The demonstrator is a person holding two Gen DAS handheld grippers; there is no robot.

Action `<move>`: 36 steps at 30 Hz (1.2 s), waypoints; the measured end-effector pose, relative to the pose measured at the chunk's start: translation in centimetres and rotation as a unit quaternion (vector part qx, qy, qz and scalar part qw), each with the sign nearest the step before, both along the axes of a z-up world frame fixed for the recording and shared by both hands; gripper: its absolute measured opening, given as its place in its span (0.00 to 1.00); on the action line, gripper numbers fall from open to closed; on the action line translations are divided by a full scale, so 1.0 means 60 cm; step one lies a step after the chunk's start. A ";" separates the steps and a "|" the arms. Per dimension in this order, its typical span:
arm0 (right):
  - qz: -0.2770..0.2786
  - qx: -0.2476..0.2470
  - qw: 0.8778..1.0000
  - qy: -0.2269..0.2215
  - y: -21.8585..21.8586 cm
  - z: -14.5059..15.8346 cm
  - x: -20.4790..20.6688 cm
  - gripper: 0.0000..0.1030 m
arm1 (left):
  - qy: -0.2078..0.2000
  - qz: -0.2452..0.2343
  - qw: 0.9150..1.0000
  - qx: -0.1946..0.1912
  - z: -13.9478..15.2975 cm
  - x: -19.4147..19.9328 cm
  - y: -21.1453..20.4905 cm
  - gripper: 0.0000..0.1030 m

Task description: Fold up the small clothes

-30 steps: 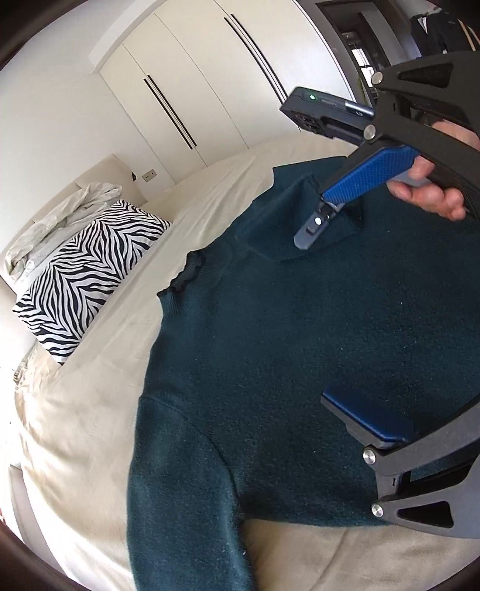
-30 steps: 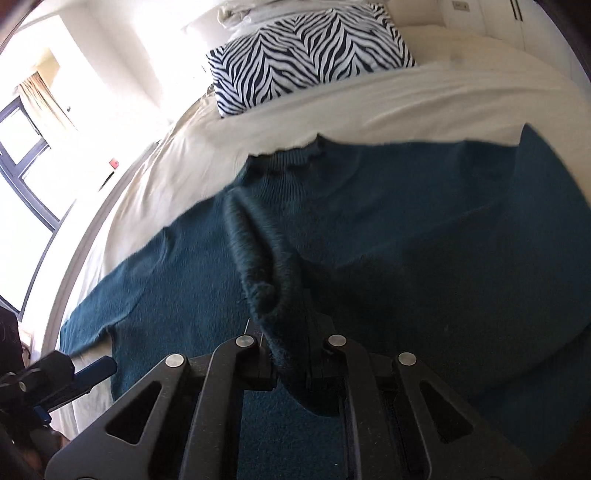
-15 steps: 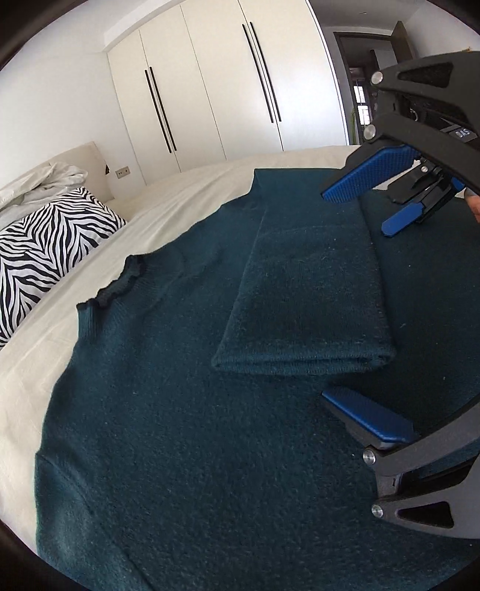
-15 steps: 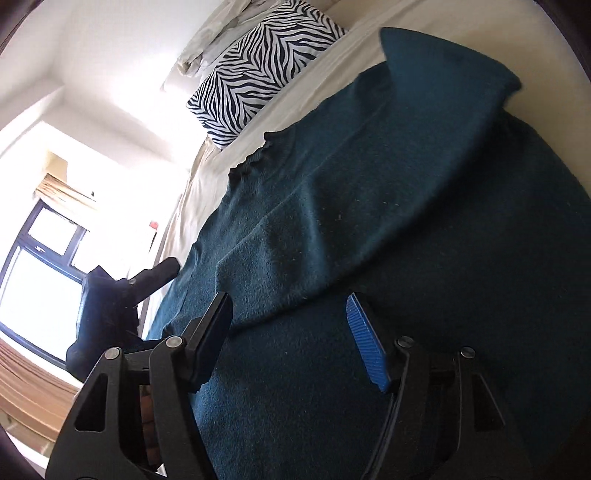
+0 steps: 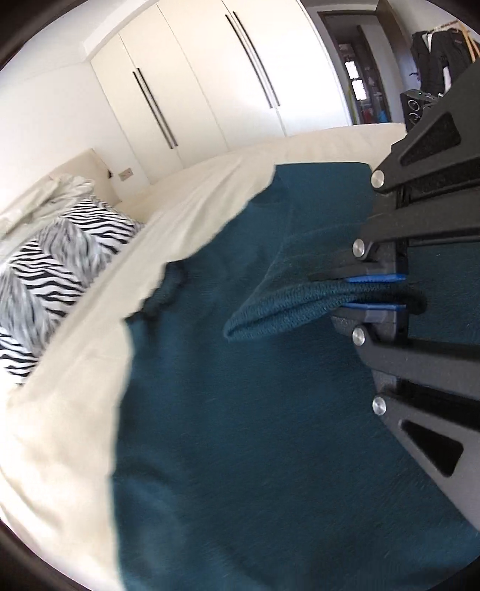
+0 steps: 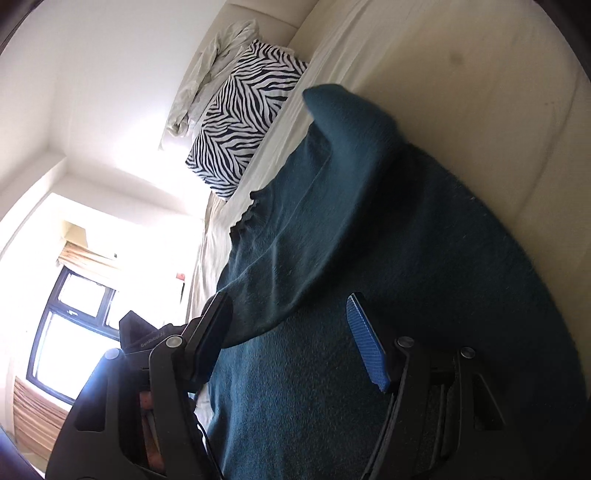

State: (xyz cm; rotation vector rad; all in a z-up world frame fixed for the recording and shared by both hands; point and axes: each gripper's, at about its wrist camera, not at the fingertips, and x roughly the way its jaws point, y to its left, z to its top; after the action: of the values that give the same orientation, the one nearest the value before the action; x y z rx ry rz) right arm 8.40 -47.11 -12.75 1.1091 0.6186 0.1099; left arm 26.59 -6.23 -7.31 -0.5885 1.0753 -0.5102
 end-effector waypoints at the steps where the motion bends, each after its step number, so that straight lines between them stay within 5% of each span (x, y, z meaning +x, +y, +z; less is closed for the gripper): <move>1: -0.009 0.002 1.000 -0.002 -0.011 0.002 -0.002 0.61 | -0.010 0.012 1.000 0.002 0.008 0.006 0.013 0.08; 12: -0.054 0.084 0.995 -0.006 -0.060 0.001 0.007 0.63 | -0.010 0.061 0.998 0.006 -0.029 0.018 0.082 0.08; 19: -0.049 0.130 0.990 0.036 -0.024 -0.027 0.109 0.63 | -0.023 0.047 0.999 -0.001 -0.027 0.018 0.072 0.08; 28: -0.089 0.129 0.988 0.018 -0.074 -0.012 0.130 0.63 | -0.013 0.049 0.999 0.000 -0.039 0.021 0.079 0.08; 36: -0.068 0.115 0.989 0.059 -0.033 -0.020 0.132 0.62 | -0.020 0.041 0.999 -0.017 -0.026 0.023 0.071 0.08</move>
State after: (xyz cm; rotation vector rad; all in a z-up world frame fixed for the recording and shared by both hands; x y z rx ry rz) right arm 16.32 -49.10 -13.96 1.3850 0.6457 -0.0030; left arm 27.94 -1.94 -8.86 -0.6459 1.0025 -0.4679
